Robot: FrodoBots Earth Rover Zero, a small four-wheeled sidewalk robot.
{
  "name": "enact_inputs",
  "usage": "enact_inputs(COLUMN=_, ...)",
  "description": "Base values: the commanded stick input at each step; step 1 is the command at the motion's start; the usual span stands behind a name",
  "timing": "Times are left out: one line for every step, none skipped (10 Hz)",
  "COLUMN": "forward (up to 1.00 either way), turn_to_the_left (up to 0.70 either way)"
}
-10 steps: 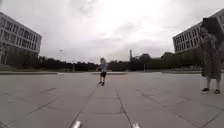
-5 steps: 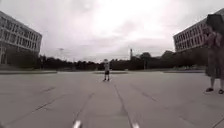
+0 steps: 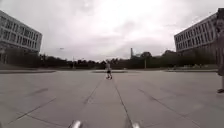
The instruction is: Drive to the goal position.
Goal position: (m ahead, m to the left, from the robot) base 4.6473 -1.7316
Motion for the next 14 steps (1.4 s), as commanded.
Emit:
enact_inputs(forward=0.70, turn_to_the_left=0.00)
enact_inputs(forward=0.70, turn_to_the_left=0.00)
enact_inputs(forward=0.70, turn_to_the_left=0.00)
enact_inputs(forward=0.70, turn_to_the_left=0.00)
enact_inputs(forward=0.70, turn_to_the_left=0.00)
enact_inputs(forward=0.70, turn_to_the_left=0.00)
enact_inputs(forward=0.70, turn_to_the_left=0.00)
enact_inputs(forward=0.70, turn_to_the_left=0.00)
enact_inputs(forward=0.70, turn_to_the_left=0.00)
enact_inputs(forward=0.70, turn_to_the_left=0.00)
enact_inputs(forward=0.70, turn_to_the_left=0.00)
enact_inputs(forward=0.70, turn_to_the_left=0.00)
enact_inputs(forward=0.70, turn_to_the_left=0.00)
enact_inputs(forward=0.70, turn_to_the_left=0.00)
